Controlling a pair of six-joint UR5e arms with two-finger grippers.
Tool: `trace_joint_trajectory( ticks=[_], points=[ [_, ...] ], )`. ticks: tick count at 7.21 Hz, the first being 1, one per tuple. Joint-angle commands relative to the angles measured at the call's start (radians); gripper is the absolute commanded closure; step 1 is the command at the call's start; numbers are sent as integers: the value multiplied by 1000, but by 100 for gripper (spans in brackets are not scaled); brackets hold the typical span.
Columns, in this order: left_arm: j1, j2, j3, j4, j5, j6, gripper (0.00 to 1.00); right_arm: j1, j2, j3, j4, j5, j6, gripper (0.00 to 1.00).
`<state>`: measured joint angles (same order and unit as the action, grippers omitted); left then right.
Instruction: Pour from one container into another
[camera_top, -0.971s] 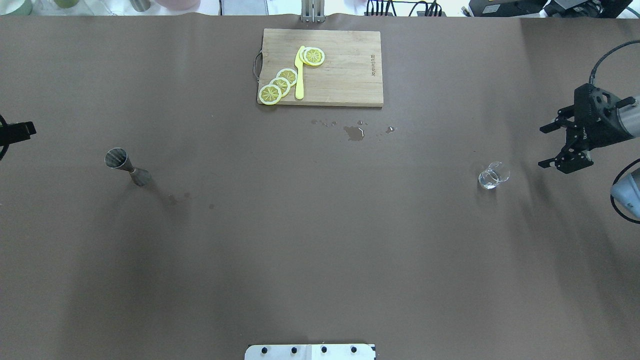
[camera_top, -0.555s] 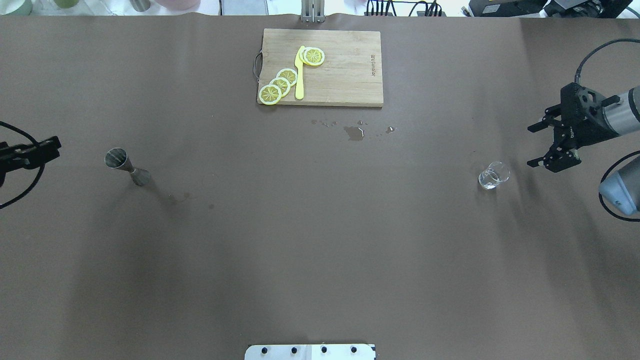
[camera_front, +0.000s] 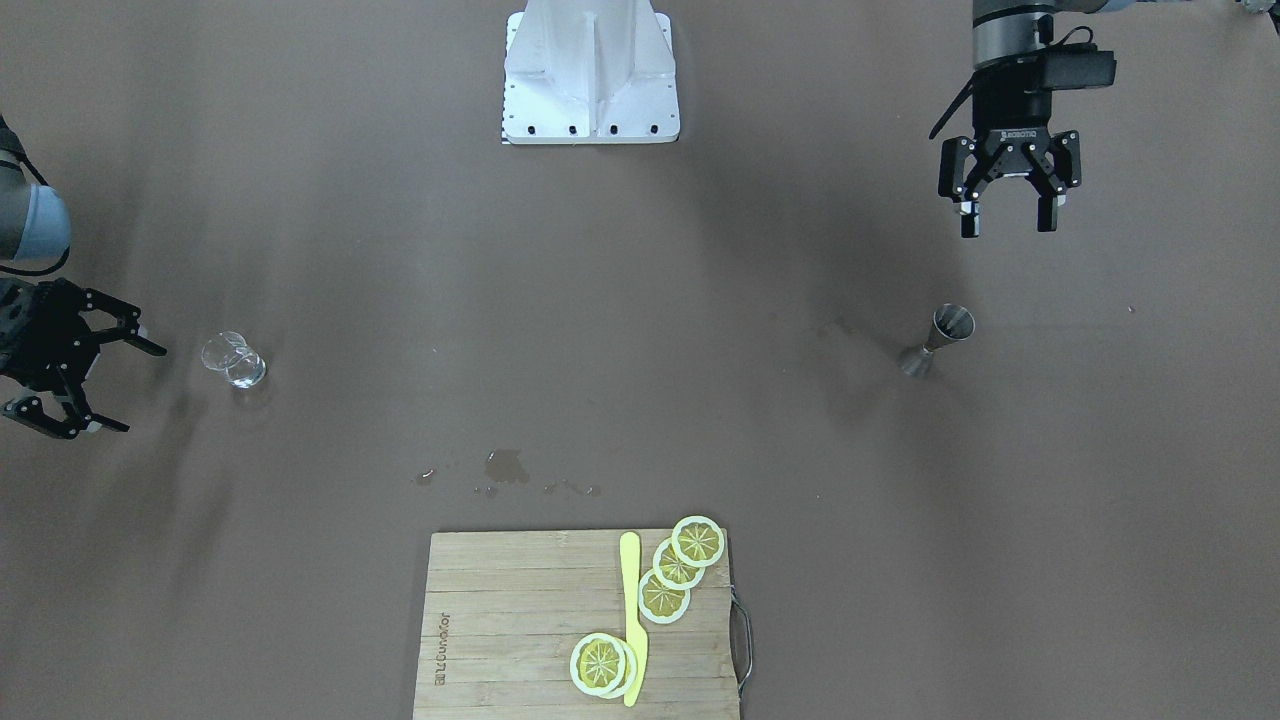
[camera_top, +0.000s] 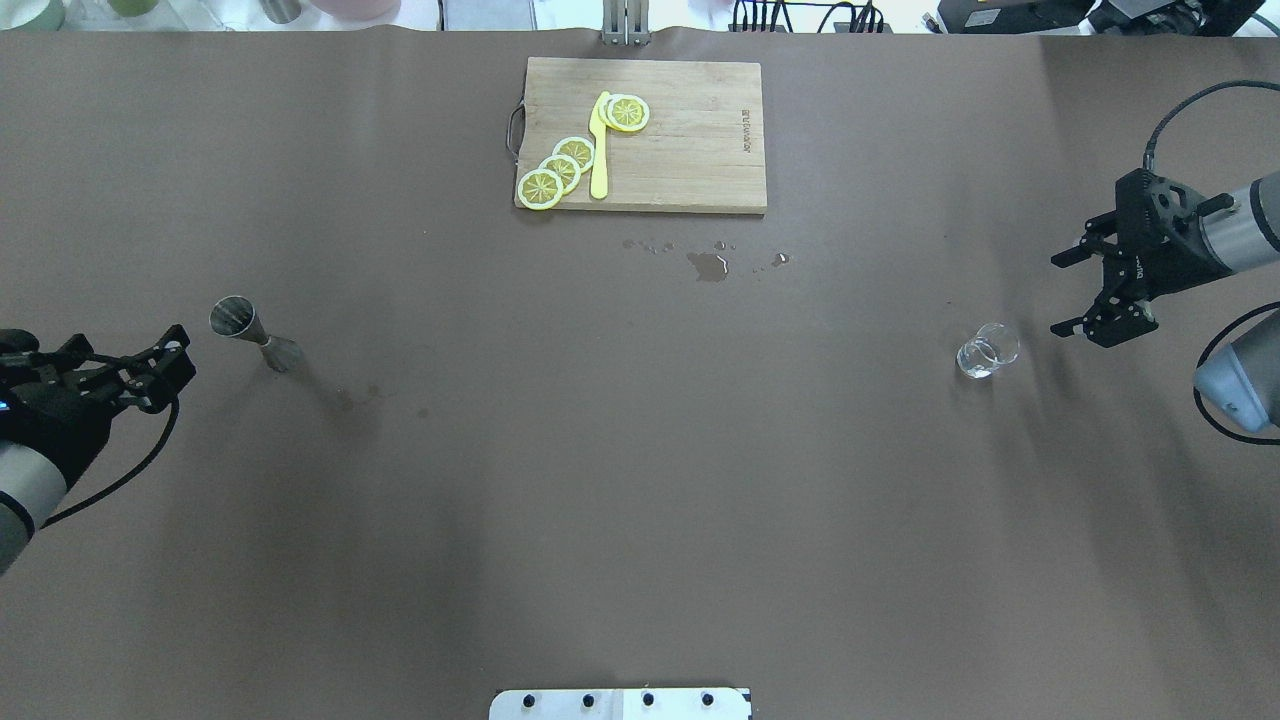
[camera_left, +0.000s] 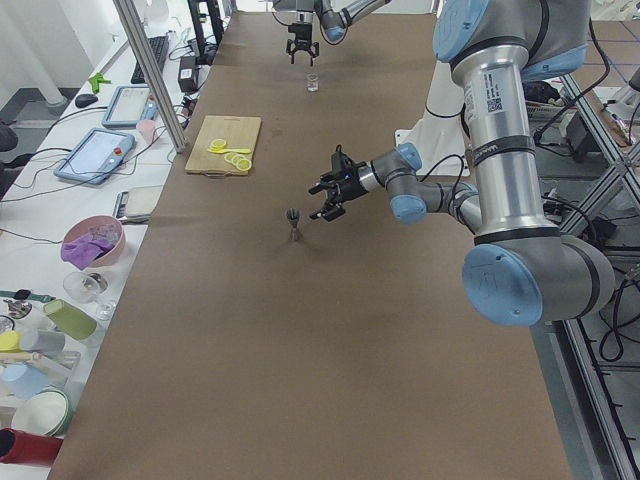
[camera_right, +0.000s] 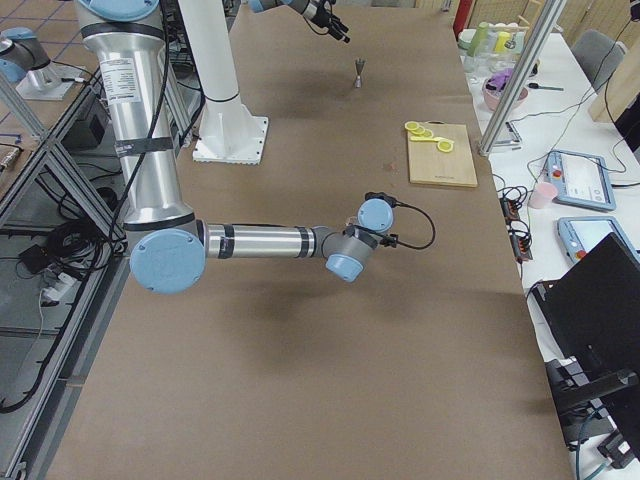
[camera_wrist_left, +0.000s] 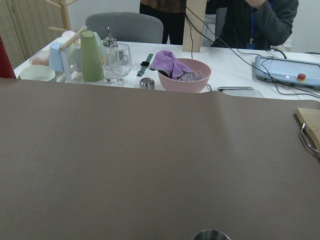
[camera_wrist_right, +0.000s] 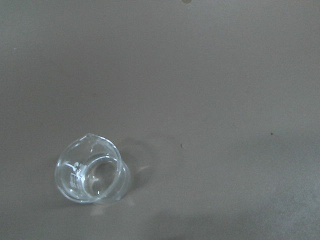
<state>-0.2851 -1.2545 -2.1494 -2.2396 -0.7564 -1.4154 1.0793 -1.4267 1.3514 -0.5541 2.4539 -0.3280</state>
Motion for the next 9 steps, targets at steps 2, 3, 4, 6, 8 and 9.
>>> trace_joint_trajectory(
  ticks=[2,3,4,6,8,9],
  points=[
    [108,-135,176,-5,219,-60,3,-2,-3,31,3,5,-2,0],
    [113,-184,231,-5,251,-60,3,-24,-3,22,70,5,-2,0],
    [116,-215,262,-6,267,-60,3,-27,-5,14,100,16,-2,0],
    [116,-235,304,-12,267,-62,3,-41,-1,-29,215,22,1,0],
    [116,-256,377,-69,264,-60,3,-42,-3,-46,282,25,4,0],
    [116,-253,399,-101,264,-56,3,-44,-1,-61,296,54,12,0]
  ],
)
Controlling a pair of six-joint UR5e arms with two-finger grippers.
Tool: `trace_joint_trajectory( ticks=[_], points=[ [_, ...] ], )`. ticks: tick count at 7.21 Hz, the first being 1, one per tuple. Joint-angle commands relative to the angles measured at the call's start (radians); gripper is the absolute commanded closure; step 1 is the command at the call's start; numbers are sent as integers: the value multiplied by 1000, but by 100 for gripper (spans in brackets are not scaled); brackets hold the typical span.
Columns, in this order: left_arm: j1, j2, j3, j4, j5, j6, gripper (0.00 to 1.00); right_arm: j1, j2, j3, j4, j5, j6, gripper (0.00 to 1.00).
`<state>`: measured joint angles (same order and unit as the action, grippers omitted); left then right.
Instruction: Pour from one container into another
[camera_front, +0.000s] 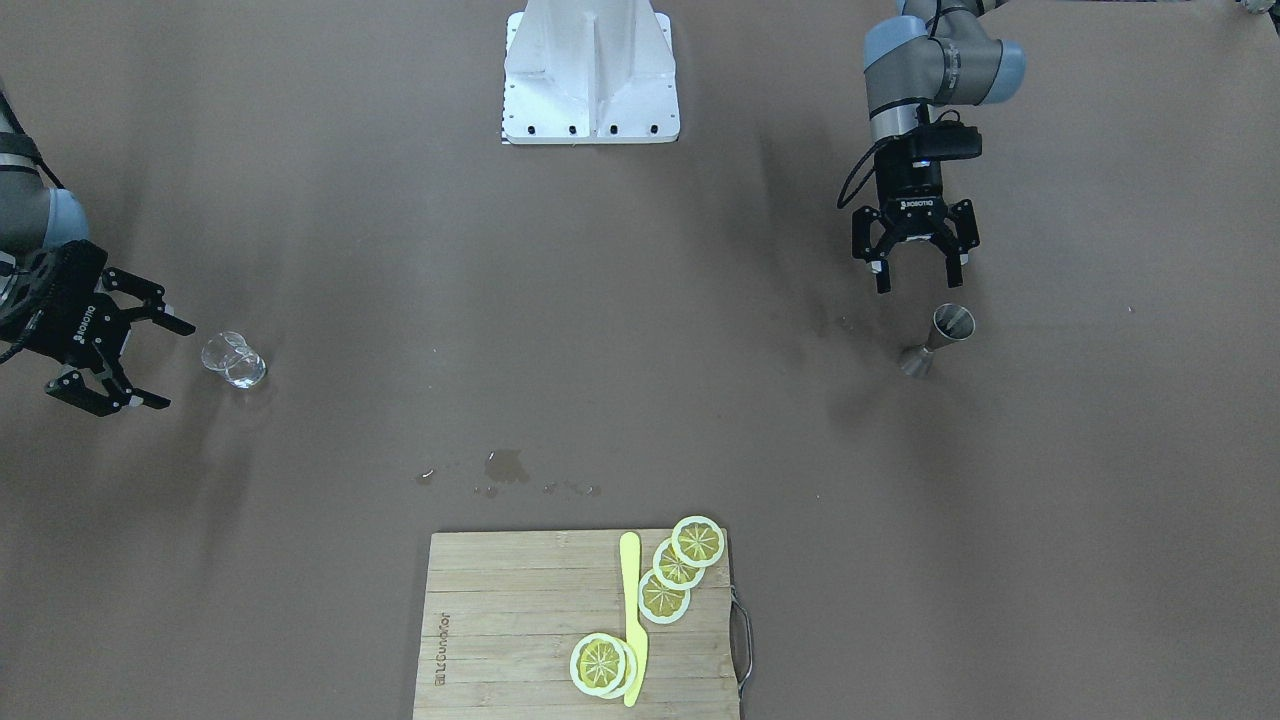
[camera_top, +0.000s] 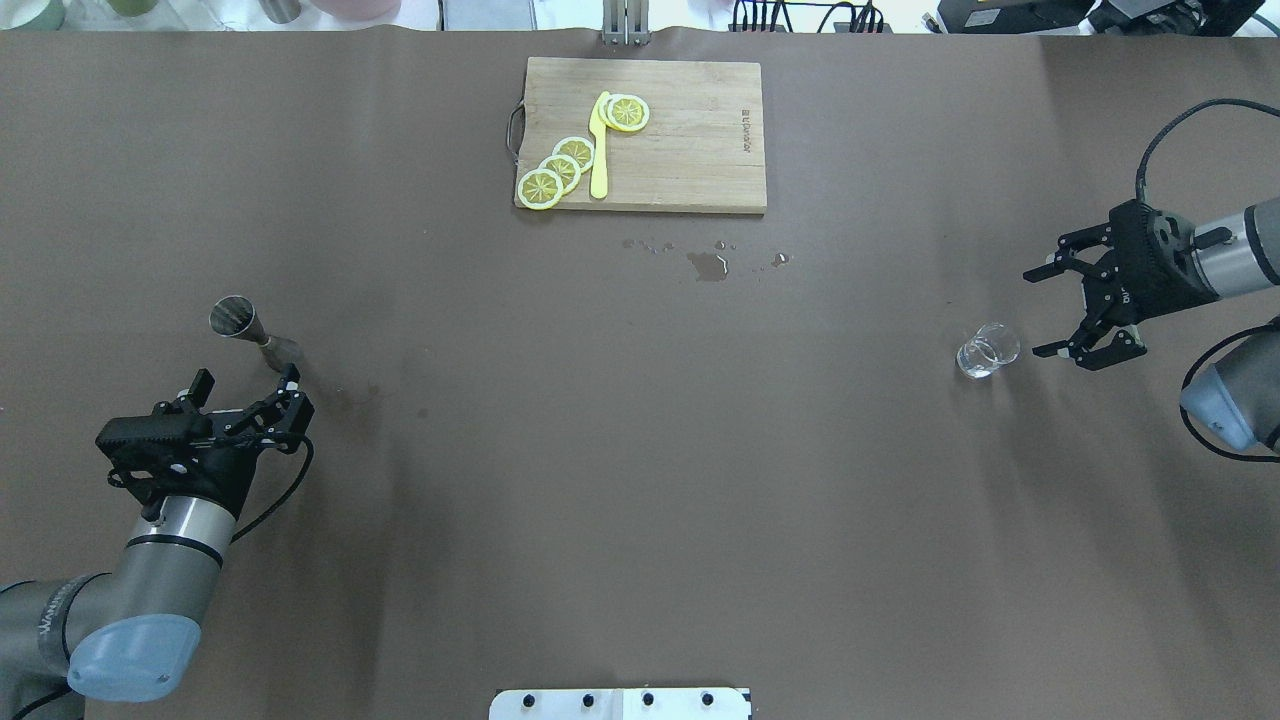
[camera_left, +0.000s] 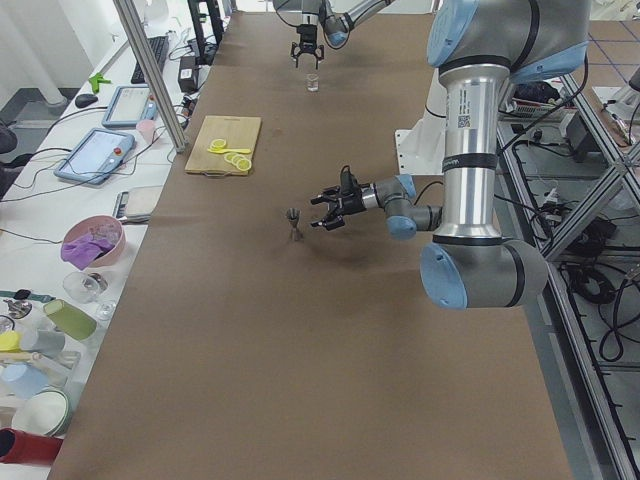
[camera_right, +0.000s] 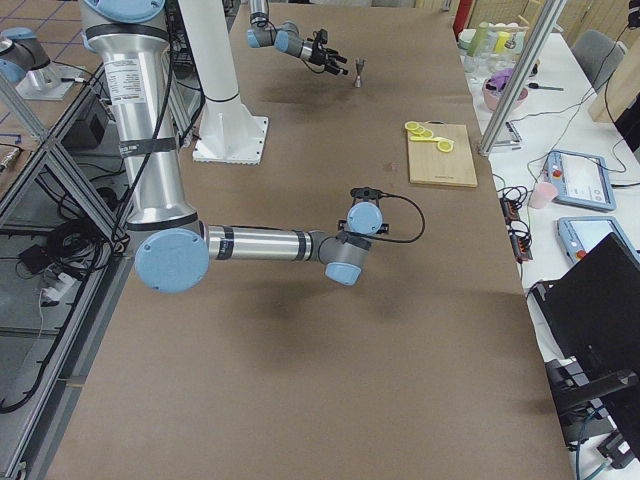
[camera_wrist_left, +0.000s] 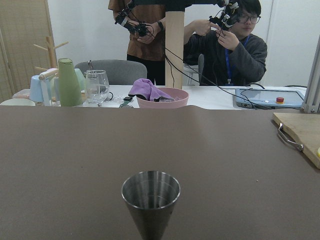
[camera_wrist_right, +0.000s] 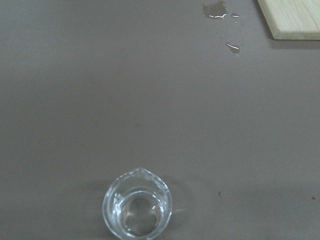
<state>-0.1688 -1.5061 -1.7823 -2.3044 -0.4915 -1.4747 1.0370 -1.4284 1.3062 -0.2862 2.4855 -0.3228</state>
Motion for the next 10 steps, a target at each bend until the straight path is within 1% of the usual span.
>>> trace_joint_trajectory(
  ticks=[1,2,5,7,10],
  points=[
    [0,4,53,-65,-1,5,3,-3,0,-33,31,60,5,0],
    [0,6,78,-91,-5,10,3,-5,0,-50,33,82,5,0],
    [0,-8,84,-98,-12,37,3,-11,11,-76,33,75,7,0],
    [0,-14,93,-101,-13,43,3,-28,54,-110,35,47,25,0],
    [-23,-32,109,-101,-35,62,3,-44,63,-110,35,29,48,0]
  ],
)
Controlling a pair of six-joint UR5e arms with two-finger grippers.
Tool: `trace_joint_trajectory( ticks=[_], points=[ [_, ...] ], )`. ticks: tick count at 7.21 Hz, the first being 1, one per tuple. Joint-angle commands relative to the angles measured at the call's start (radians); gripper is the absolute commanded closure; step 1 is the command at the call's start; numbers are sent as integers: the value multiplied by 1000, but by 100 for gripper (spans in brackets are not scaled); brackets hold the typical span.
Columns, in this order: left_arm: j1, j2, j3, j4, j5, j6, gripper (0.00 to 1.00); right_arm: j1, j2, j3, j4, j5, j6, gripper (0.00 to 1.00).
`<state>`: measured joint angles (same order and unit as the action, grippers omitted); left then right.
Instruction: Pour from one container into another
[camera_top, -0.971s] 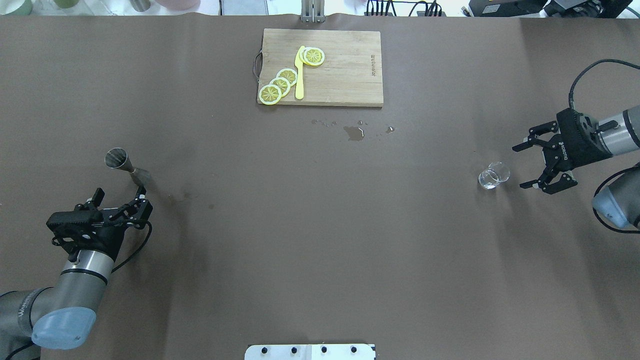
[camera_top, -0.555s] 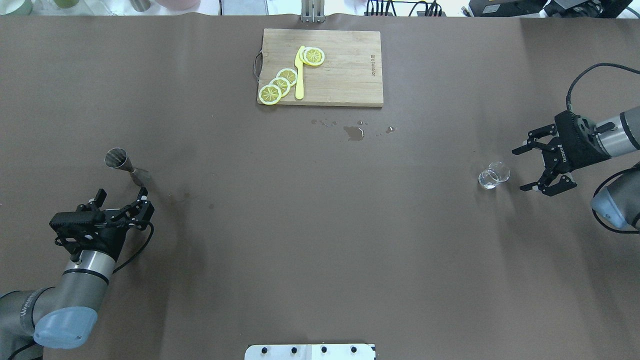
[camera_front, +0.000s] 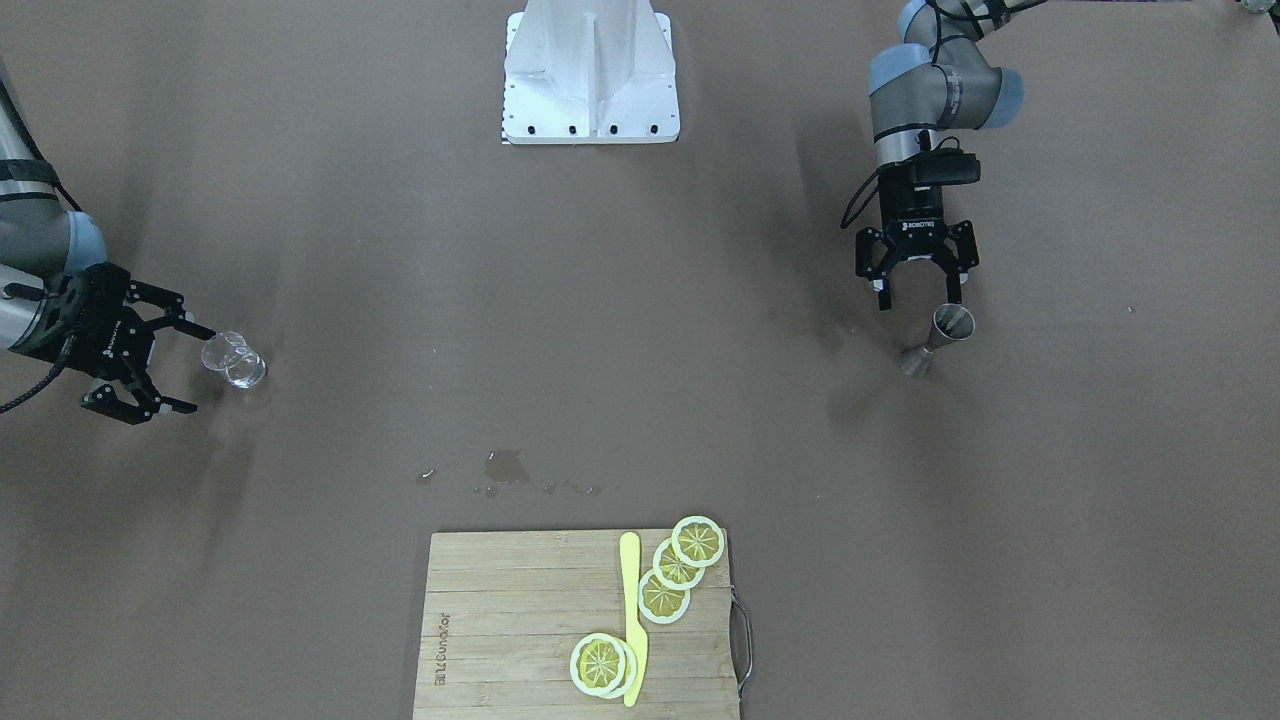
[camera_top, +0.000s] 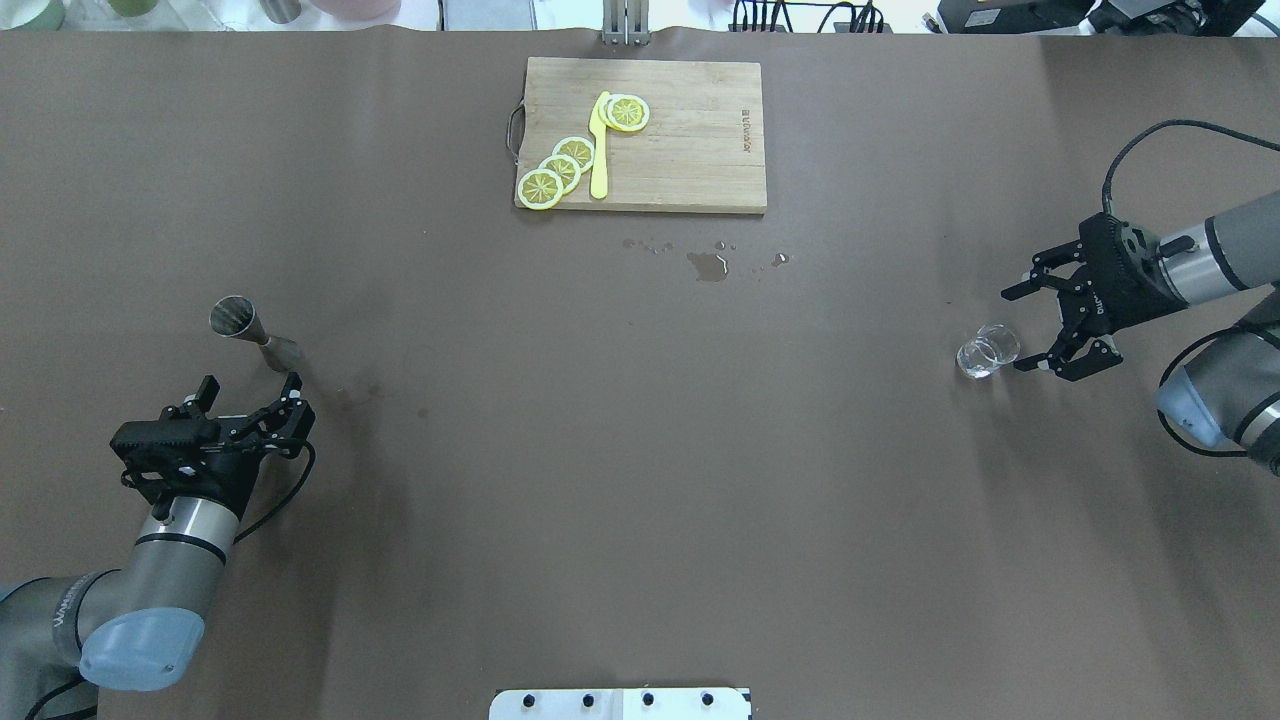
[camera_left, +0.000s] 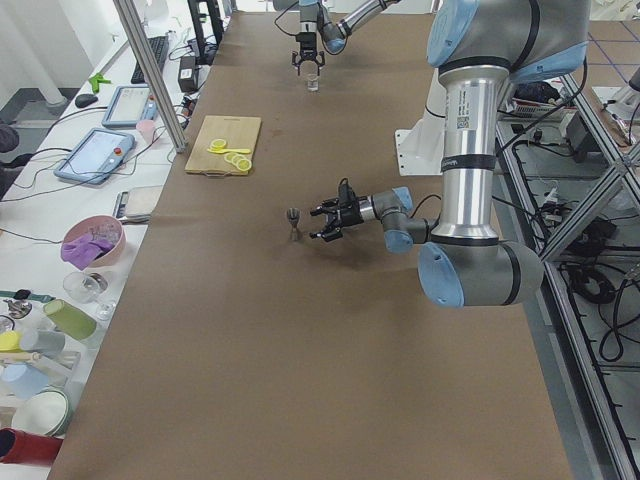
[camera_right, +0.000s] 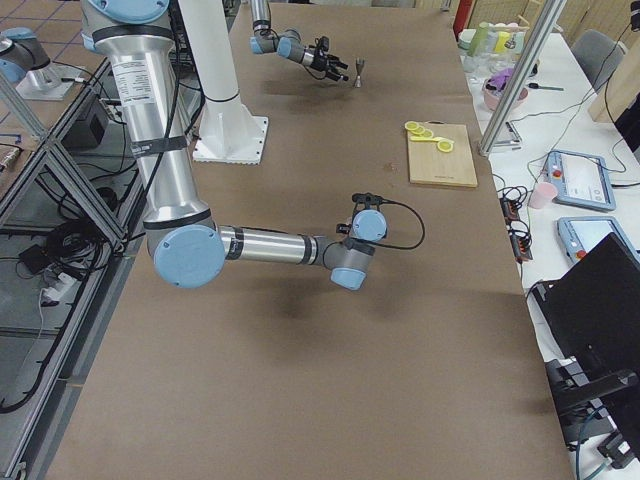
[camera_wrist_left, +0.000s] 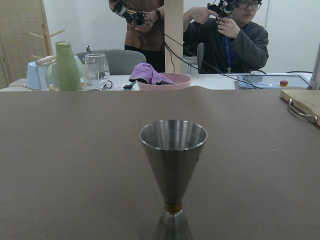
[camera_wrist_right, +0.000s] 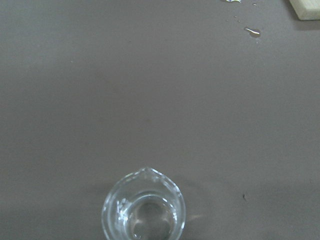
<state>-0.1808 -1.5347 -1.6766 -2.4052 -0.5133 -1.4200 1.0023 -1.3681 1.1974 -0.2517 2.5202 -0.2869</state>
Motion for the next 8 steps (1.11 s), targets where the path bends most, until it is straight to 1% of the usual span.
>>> trace_joint_trajectory(
  ticks=[1,3,4,6,7,8],
  points=[
    [-19,-10,12,0,-14,7,3,-16,6,1,0,-6,14,0],
    [-45,-68,89,-27,-16,7,3,-37,7,4,18,3,12,0],
    [-52,-80,106,-32,-28,7,3,-39,7,4,31,6,12,0],
    [-55,-81,107,-32,-28,7,3,-39,6,5,31,8,8,0],
    [-57,-82,106,-35,-28,7,5,-39,1,-2,46,8,5,0],
    [-59,-87,106,-37,-28,7,15,-42,1,-7,49,6,8,0]
  ],
)
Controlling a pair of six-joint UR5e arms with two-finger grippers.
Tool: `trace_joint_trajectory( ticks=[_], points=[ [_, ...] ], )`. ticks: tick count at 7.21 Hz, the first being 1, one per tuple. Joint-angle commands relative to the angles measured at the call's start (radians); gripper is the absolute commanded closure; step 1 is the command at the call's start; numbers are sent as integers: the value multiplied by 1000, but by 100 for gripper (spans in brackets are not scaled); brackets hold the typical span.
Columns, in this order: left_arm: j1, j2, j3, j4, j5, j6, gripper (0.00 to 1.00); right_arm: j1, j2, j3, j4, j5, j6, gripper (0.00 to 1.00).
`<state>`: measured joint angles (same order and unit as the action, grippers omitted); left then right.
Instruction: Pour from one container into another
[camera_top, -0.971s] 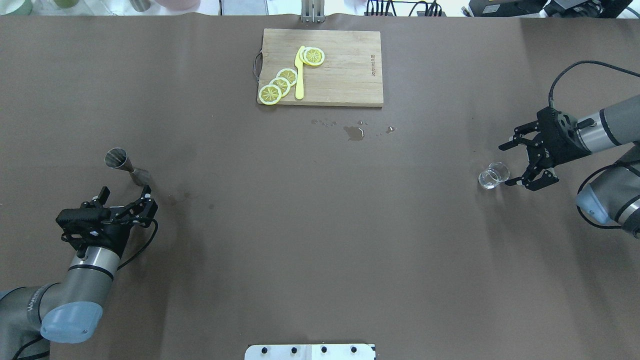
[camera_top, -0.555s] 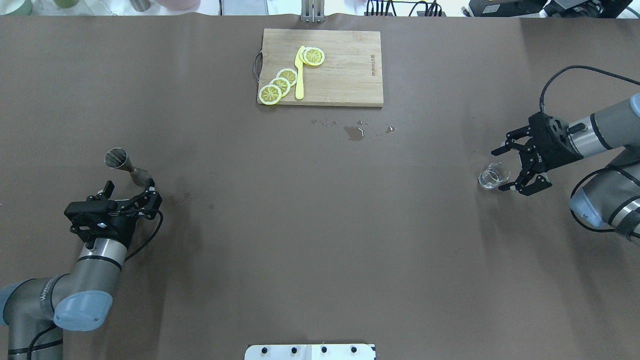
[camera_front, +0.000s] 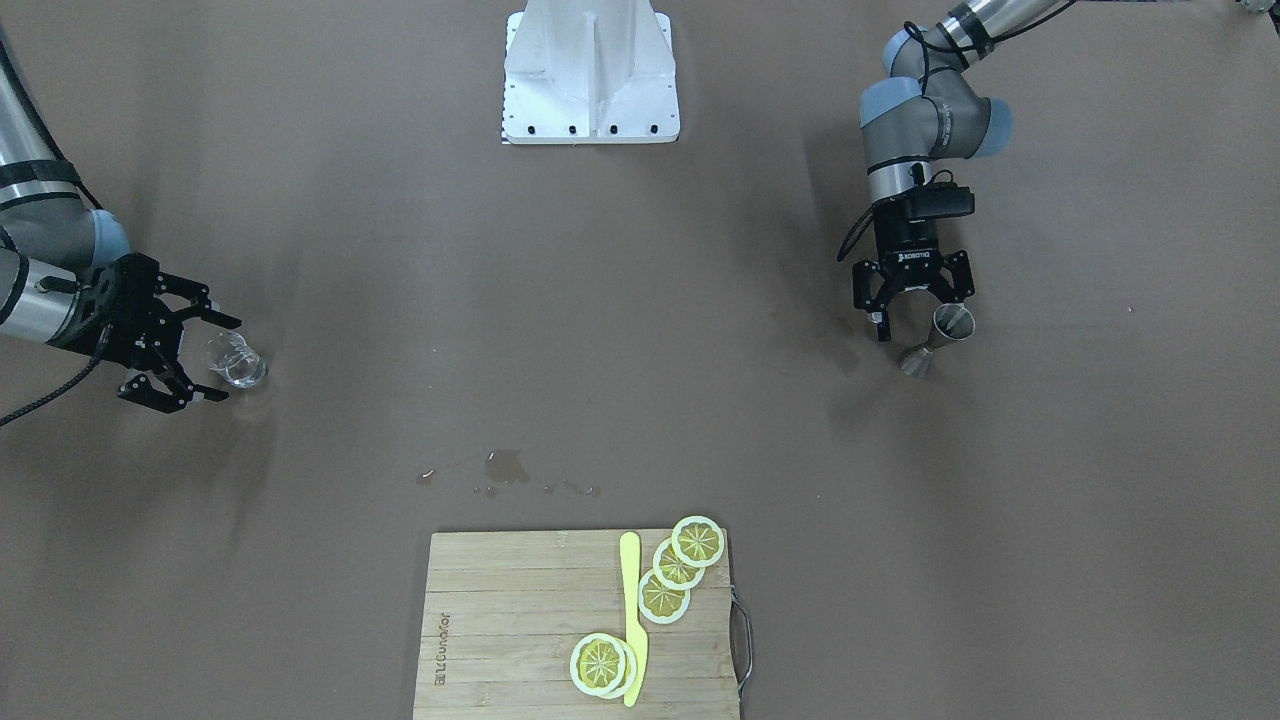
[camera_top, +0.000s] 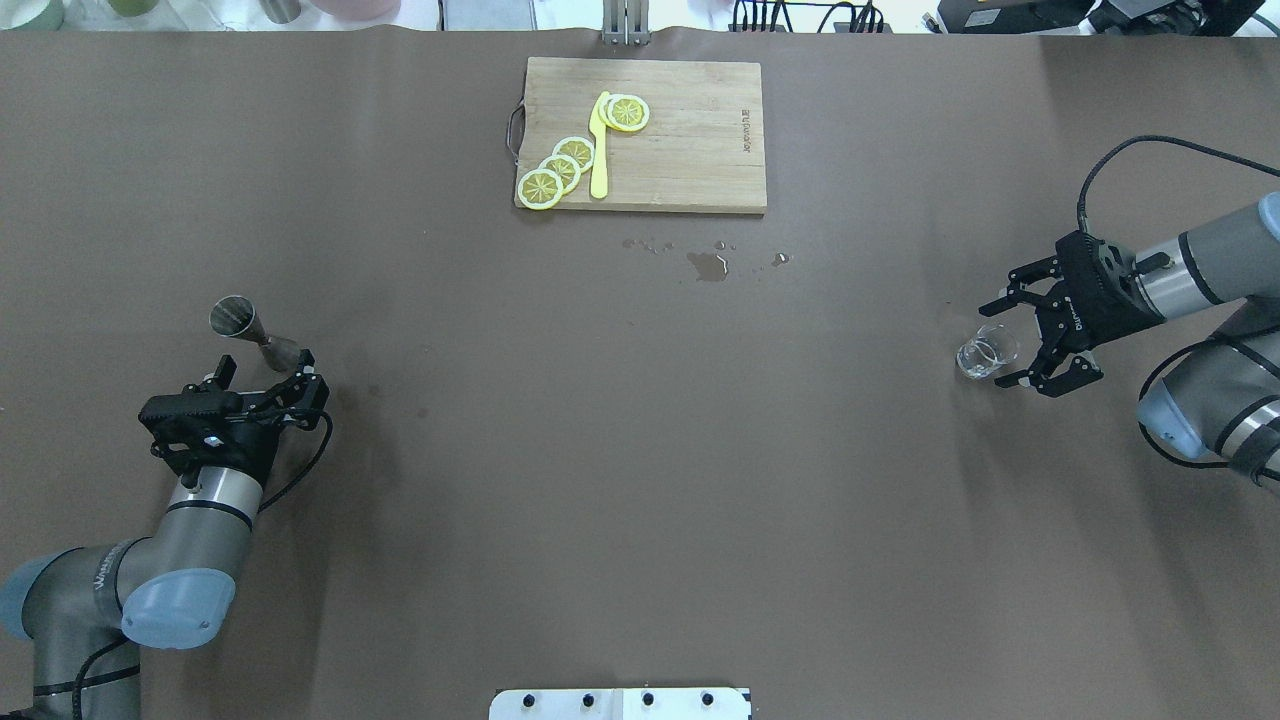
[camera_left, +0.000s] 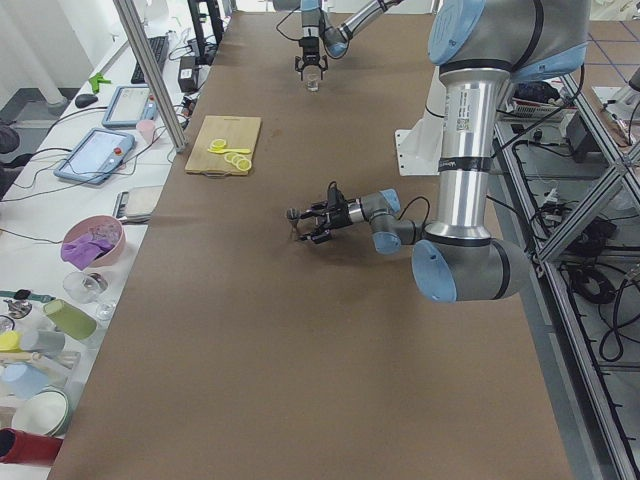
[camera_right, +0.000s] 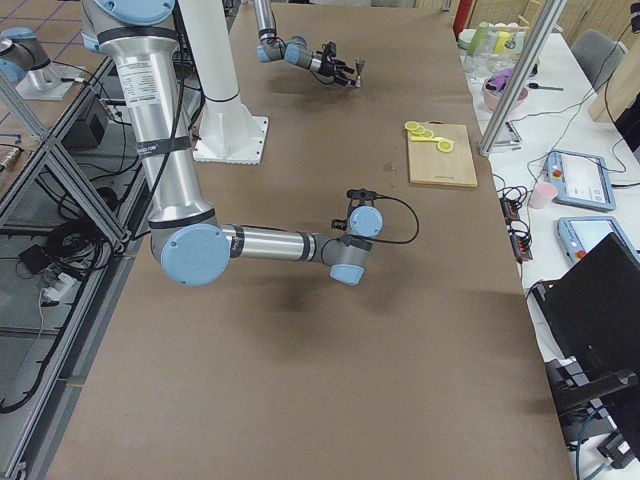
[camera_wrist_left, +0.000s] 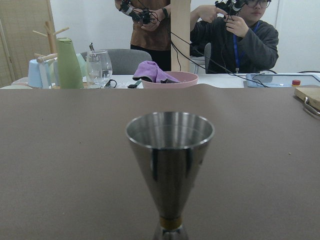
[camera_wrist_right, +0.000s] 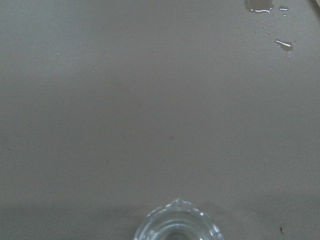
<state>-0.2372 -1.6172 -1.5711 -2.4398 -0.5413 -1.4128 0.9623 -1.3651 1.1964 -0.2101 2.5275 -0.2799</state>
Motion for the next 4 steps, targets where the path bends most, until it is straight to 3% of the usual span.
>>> trace_joint_trajectory(
  ticks=[1,2,3,4],
  points=[
    [-4,-9,-1,-4,1,0,22,-2,4,-6,8,-4,5,0],
    [-10,-15,-1,-16,1,0,23,-4,6,-6,8,-6,5,2],
    [-20,-15,-1,-18,1,0,23,-4,5,-11,9,-6,5,15],
    [-25,-15,-1,-22,1,0,23,-4,5,-14,9,-6,5,17]
  ],
)
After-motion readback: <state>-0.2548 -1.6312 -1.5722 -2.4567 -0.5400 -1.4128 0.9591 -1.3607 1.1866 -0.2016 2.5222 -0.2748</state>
